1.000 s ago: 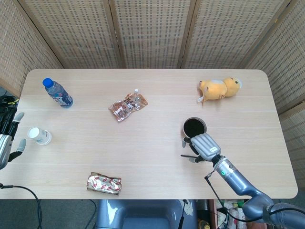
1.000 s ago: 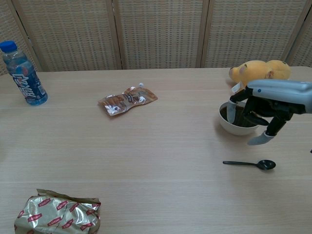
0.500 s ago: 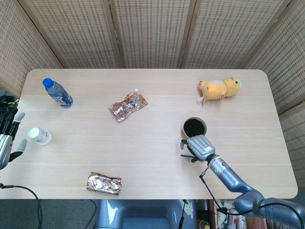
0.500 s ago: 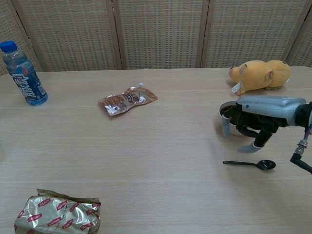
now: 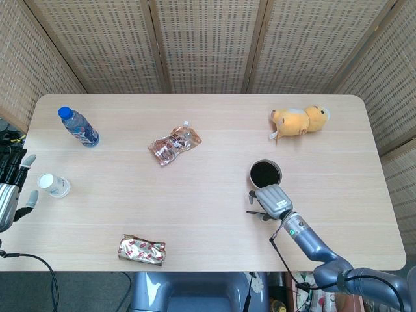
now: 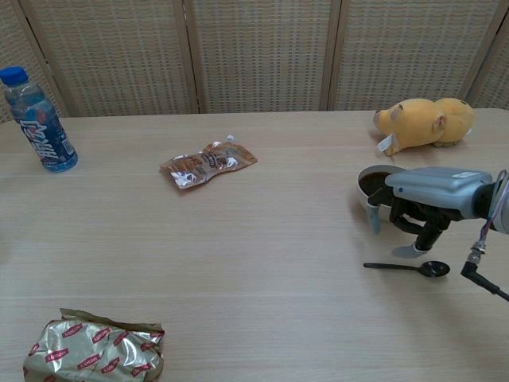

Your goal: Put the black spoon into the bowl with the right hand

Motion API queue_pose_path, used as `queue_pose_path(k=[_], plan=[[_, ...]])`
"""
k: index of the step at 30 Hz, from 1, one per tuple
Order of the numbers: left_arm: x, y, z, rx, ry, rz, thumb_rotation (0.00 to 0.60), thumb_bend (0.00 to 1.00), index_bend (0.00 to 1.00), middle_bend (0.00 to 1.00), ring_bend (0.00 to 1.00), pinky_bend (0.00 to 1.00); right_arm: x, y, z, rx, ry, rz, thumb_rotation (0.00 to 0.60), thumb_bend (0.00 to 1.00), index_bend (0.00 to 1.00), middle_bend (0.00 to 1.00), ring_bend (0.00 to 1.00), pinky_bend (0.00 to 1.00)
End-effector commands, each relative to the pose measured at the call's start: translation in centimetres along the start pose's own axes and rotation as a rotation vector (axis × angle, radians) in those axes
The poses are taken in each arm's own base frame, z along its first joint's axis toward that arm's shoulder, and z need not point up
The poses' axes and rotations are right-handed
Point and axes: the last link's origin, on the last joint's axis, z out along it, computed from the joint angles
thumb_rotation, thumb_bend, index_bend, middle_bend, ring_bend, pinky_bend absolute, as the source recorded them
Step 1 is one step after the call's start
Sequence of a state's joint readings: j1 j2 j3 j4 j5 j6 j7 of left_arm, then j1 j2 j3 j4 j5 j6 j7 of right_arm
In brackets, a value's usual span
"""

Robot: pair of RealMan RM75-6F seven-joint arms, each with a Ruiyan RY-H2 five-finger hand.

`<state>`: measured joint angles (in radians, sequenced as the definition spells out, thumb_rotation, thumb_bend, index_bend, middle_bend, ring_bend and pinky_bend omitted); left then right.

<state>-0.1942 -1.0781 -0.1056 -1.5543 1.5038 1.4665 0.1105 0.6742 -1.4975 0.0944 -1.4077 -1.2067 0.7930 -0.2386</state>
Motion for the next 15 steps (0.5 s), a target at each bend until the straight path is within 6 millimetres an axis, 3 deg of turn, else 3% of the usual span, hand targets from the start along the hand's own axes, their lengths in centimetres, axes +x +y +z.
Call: queue_pose_path(k=[1, 15], plan=[[0.0, 0.0, 0.0, 0.000, 0.000, -0.001, 0.600, 0.44, 0.00, 0.00, 0.00, 0.00, -0.4, 0.1, 0.1, -0.013, -0.004, -0.016, 0.600, 0.43, 0.49, 0.92, 0.94, 1.00], [-0.3, 0.4, -0.1, -0.018, -0.005, -0.008, 0.600, 0.44, 0.00, 0.00, 0.00, 0.00, -2.2, 0.8, 0.3, -0.059, -0.031, -0.077, 0.600, 0.43, 0.49, 0.92, 0.94, 1.00]])
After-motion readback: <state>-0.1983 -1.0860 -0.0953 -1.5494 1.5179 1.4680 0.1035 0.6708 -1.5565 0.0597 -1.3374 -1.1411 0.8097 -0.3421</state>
